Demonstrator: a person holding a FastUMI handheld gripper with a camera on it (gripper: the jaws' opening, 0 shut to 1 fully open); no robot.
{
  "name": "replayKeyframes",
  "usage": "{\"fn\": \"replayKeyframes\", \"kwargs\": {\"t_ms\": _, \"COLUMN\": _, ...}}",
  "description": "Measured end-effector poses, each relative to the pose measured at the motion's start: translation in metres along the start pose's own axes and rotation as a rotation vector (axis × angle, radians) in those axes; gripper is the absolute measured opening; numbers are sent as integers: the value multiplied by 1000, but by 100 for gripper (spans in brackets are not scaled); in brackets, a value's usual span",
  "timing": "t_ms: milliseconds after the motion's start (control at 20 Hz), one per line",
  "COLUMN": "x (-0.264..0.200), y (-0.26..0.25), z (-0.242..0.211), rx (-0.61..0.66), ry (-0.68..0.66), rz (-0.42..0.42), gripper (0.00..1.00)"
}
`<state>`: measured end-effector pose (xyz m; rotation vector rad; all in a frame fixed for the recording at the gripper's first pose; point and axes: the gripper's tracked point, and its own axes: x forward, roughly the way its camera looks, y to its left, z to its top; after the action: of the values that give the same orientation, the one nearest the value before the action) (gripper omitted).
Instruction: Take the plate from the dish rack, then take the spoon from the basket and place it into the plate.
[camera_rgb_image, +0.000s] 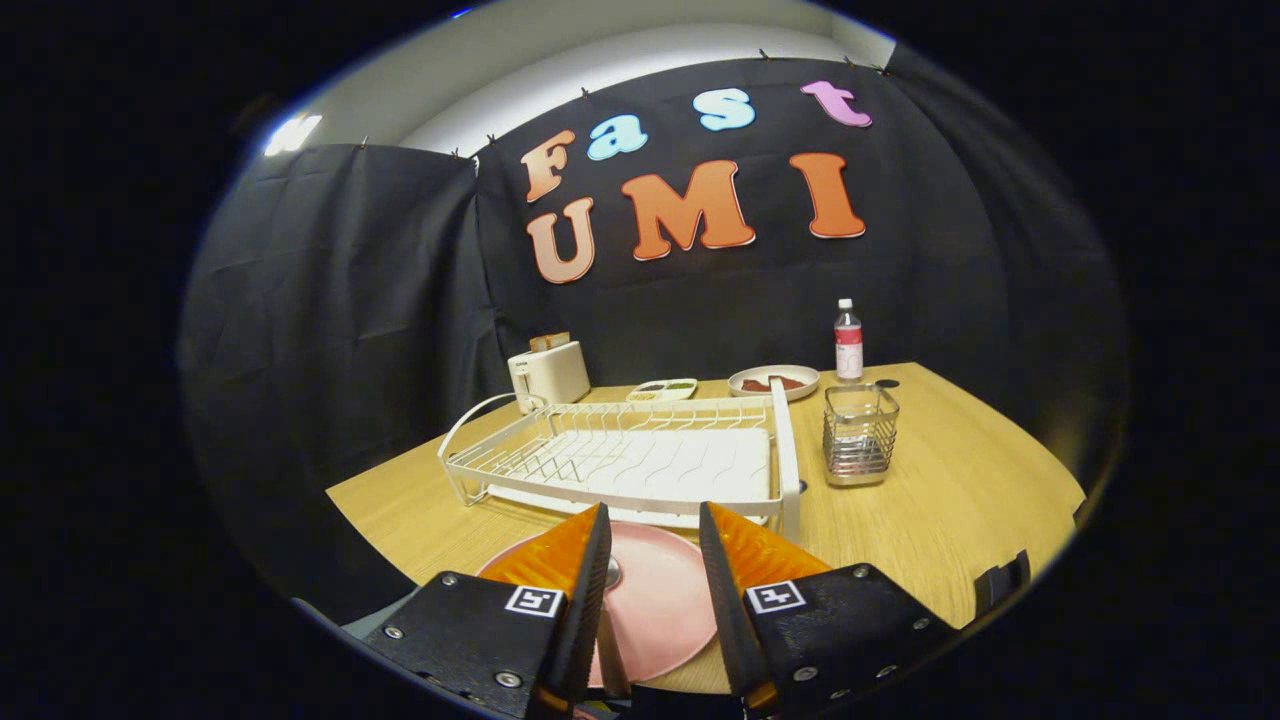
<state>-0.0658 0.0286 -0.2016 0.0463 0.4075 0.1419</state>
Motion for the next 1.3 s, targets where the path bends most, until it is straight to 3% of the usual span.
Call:
{"fn": "replayKeyframes", "kwargs": {"t_ms": 300, "x": -17, "y": -1, "z": 54, "rx": -76, "ry": -125, "rz": -99, "gripper": 70}}
{"fn": "replayKeyframes", "kwargs": {"t_ms": 550, "x": -40, "y": 12, "z": 93, "rx": -134, "ry": -244, "rz": -125, "gripper": 78}}
{"fn": "replayKeyframes", "kwargs": {"t_ms": 750, "x": -57, "y": 9, "z": 107, "rx": -175, "ry": -335, "rz": -194, "gripper": 83}}
{"fn": "replayKeyframes", "kwargs": {"t_ms": 1050, "x": -76, "y": 16, "z": 114, "rx": -179, "ry": -349, "rz": -195, "gripper": 87}}
{"fn": "replayKeyframes", "kwargs": {"t_ms": 1300, "x": -84, "y": 23, "z": 129, "rx": -189, "ry": -317, "rz": -148, "gripper": 91}}
